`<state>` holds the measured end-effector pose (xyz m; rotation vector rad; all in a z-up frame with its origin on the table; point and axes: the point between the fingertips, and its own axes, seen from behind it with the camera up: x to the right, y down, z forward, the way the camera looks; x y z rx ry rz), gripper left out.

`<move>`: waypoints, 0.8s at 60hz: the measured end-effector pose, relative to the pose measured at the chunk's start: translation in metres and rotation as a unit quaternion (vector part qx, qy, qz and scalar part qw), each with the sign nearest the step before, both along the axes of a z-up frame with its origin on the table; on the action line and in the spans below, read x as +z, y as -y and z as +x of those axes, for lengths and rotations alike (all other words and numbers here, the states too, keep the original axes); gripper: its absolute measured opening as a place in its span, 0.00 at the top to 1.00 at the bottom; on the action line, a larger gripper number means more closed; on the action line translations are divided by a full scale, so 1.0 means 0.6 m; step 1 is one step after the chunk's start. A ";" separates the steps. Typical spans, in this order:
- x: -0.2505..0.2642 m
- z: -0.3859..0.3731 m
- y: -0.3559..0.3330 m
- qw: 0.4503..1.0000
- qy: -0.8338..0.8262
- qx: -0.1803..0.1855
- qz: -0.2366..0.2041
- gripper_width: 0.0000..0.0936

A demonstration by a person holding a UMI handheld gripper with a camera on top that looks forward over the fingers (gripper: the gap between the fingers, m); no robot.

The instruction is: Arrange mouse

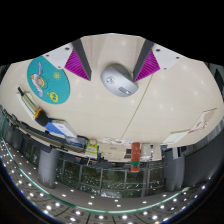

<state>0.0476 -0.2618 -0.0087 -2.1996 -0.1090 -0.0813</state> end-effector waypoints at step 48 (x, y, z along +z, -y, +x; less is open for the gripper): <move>0.064 -0.047 -0.080 0.997 -0.035 0.072 0.022 0.60</move>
